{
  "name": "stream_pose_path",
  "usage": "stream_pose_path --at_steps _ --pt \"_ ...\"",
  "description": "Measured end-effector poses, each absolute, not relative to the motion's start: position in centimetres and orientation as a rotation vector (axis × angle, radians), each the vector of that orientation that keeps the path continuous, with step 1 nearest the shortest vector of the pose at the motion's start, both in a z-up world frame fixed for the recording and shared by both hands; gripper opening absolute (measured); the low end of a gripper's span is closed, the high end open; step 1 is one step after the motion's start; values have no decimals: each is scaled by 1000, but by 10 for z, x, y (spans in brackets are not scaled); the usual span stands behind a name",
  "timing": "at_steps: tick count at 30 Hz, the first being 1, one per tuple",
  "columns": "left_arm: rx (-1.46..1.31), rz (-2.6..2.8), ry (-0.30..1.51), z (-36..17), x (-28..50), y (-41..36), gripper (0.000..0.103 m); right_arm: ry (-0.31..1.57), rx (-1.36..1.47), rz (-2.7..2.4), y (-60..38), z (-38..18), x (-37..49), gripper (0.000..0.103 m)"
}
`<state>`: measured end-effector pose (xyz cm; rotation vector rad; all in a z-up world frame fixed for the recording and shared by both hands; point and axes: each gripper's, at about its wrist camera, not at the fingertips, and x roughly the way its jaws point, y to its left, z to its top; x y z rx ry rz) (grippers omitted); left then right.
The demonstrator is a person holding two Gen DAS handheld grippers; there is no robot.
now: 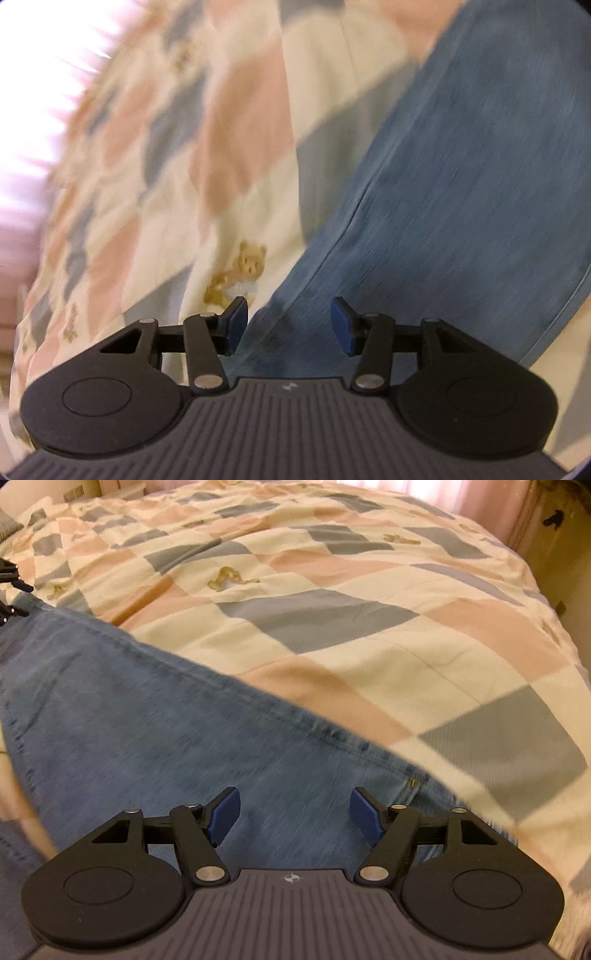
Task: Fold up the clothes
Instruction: 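Move the left gripper down toward the jeans leg, then grasp the jeans leg hem with the left gripper and fold it over the other leg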
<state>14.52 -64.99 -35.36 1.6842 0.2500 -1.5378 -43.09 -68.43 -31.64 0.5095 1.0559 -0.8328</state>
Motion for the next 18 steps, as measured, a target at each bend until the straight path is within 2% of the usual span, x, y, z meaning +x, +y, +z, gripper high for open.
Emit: stream_pose_path --at_steps 3,5,6,7,9,10,11,14,18 --pt "1761 -1527 342 -367 169 -671 59 1071 518 -816 -700 -320 -430 74" --pt "1790 -1517 417 -374 183 -684 60 1081 523 -804 -710 -323 -429 79" --pt "1804 -1521 447 -378 188 -687 58 1085 525 -799 -716 -324 -428 80" --pt "1807 -1532 465 -381 191 -688 52 1090 528 -793 -721 -326 -428 80" --pt "1806 -1563 496 -387 192 -687 22 1104 532 -779 -728 -328 -429 80" --pt "1818 -1579 479 -389 190 -682 12 1112 524 -766 -731 -328 -430 80" --pt "1840 -1596 440 -392 186 -676 9 1119 514 -756 -734 -328 -430 80" --pt "1846 -1601 311 -395 182 -659 7 1149 457 -696 -744 -327 -429 80" --pt "1749 -1564 323 -392 189 -652 7 1220 369 -571 -758 -334 -417 74"
